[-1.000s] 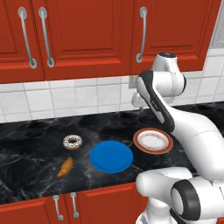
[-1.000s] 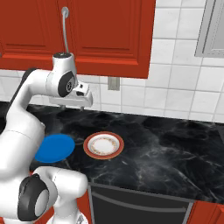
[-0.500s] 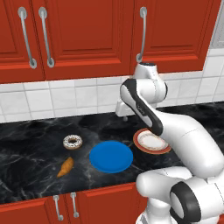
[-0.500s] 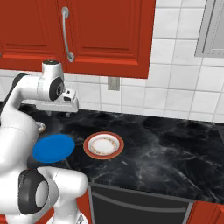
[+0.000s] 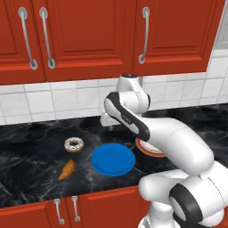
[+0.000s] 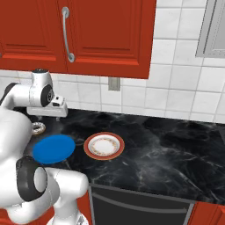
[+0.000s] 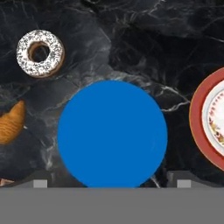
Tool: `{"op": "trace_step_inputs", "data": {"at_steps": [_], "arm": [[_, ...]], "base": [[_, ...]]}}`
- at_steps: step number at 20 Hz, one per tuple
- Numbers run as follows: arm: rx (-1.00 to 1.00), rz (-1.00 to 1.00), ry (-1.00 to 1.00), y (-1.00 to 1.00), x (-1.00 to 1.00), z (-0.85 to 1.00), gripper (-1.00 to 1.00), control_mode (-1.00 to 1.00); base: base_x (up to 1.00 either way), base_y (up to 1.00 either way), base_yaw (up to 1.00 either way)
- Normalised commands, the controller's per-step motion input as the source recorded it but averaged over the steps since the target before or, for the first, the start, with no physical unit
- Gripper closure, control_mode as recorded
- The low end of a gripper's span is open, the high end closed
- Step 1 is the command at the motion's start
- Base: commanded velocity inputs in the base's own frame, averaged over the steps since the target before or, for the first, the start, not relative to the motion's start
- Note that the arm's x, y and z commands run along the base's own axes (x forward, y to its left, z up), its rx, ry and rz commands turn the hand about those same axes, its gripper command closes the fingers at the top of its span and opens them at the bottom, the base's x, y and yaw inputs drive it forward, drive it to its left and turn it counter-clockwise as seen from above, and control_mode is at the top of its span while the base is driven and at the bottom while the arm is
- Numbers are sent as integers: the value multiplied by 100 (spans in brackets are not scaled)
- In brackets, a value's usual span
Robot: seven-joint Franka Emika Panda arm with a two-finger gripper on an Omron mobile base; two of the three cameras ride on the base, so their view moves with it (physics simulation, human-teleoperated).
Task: Place the pastries on the plates.
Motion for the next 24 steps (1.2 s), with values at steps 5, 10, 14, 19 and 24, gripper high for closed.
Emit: {"op": "trace_step_inputs", "data": {"at_steps": [5,10,14,19,24], "arm": [[0,0,0,50,27,-30,-100,-100],[0,0,2,57,38,-28,-100,-100],[0,0,3,46,14,-30,-100,-100],[0,0,4,28,13,-26,-100,-100],[0,0,2,30,33,-35,-100,-100]], "base": [[0,0,0],[0,0,0],[0,0,0],[0,0,0],[0,0,0]]}}
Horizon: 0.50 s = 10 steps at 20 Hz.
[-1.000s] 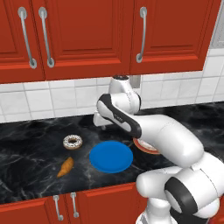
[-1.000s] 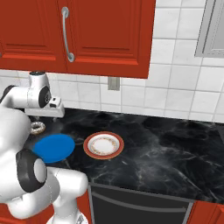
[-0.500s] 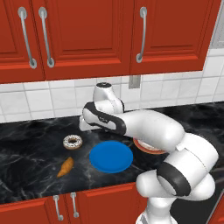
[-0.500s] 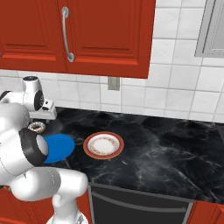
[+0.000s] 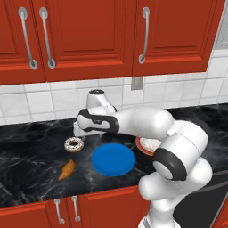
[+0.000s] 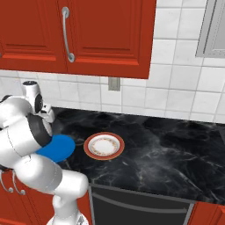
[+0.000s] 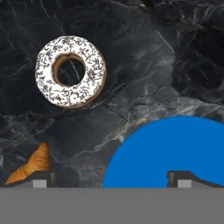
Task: Place the pastries on the plates.
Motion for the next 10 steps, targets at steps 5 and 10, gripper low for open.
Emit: {"op": "trace_step_inputs", "data": {"at_steps": [5,10], "arm": [[0,0,0,21,27,-25,-100,-100],[0,0,1,11,31,-19,-100,-100]], "base": [[0,0,0],[0,0,0]]}}
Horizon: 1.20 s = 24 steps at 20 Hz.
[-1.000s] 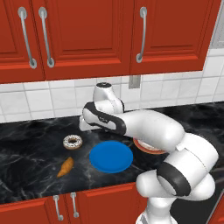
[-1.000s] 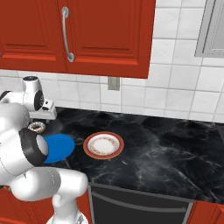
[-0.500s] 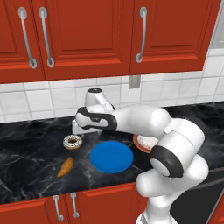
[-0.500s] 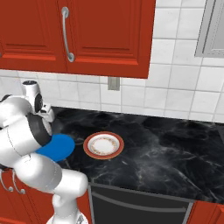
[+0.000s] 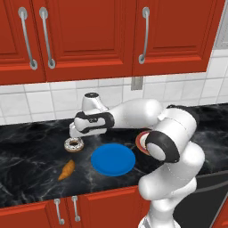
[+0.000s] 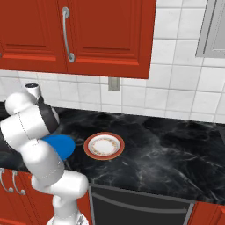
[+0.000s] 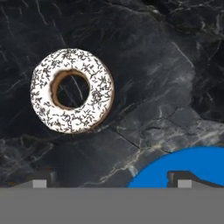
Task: Place the pastries on the plates.
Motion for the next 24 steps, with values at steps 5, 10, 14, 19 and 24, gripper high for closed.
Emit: {"op": "trace_step_inputs", "data": {"at_steps": [5,10,14,19,24], "arm": [[0,0,2,14,27,-21,-100,-100],[0,0,1,16,18,-19,-100,-100],[0,0,0,8,27,-17,-100,-100],[0,0,0,0,28,-24,-100,-100],[0,0,0,10,12,-18,-100,-100]], "base": [[0,0,0],[0,0,0],[0,0,0],[0,0,0],[0,0,0]]}}
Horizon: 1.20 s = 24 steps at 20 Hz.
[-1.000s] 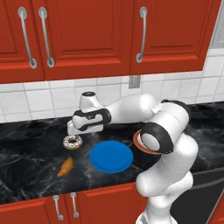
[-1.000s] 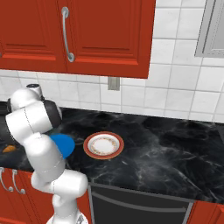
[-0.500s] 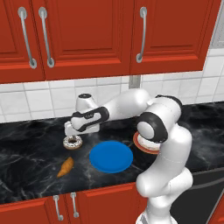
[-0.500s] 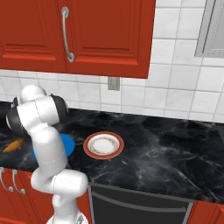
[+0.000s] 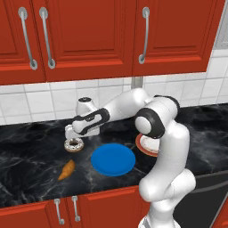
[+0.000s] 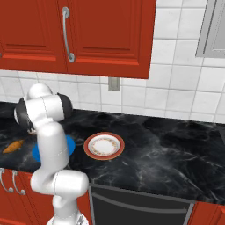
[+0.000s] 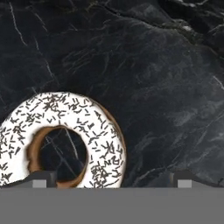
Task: Place the pastries on the plates.
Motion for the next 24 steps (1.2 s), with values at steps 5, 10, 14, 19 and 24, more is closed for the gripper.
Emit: {"op": "trace_step_inputs", "data": {"at_steps": [5,10,14,19,24], "arm": [[0,0,0,11,7,-23,-100,-100],[0,0,0,2,6,-30,-100,-100],[0,0,0,0,4,-26,-100,-100],[0,0,1,0,2,-4,100,-100],[0,0,-1,0,0,-2,100,-100]], "base": [[0,0,0],[0,0,0],[0,0,0],[0,0,0],[0,0,0]]}}
